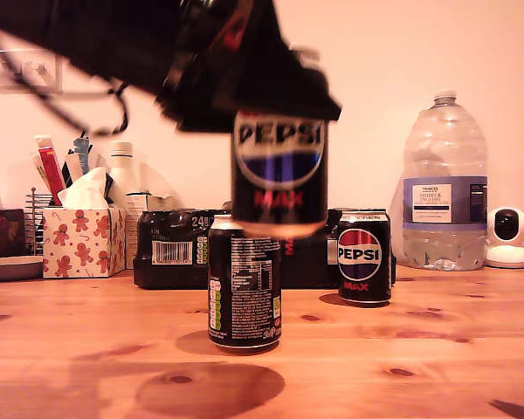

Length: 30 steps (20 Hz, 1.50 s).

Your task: Stack up the Pepsi cans on top of each other

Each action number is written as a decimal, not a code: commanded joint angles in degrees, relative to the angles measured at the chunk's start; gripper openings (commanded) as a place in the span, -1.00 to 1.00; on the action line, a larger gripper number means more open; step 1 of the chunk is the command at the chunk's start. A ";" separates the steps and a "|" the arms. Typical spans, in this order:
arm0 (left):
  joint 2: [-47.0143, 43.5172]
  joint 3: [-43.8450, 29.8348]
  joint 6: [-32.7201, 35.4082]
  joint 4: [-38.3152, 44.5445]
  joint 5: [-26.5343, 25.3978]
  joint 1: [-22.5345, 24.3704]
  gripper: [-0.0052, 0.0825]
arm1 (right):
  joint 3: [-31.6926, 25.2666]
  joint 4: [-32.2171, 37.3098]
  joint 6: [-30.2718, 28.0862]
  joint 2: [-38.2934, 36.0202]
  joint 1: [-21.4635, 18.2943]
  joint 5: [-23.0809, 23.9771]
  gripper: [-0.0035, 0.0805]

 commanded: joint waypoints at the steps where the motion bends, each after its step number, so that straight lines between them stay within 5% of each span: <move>1: -0.96 3.72 1.66 -0.11 0.20 1.40 -0.21 | -0.96 0.33 -0.02 -0.35 0.26 0.72 -0.95; 11: -0.70 5.38 3.21 0.33 3.04 12.00 -0.21 | -1.01 -0.07 -0.04 -0.35 0.26 2.40 -0.95; 30: 6.73 7.26 -0.24 6.67 8.31 14.60 -0.21 | -1.01 -0.09 -0.02 -0.35 0.26 2.43 -0.95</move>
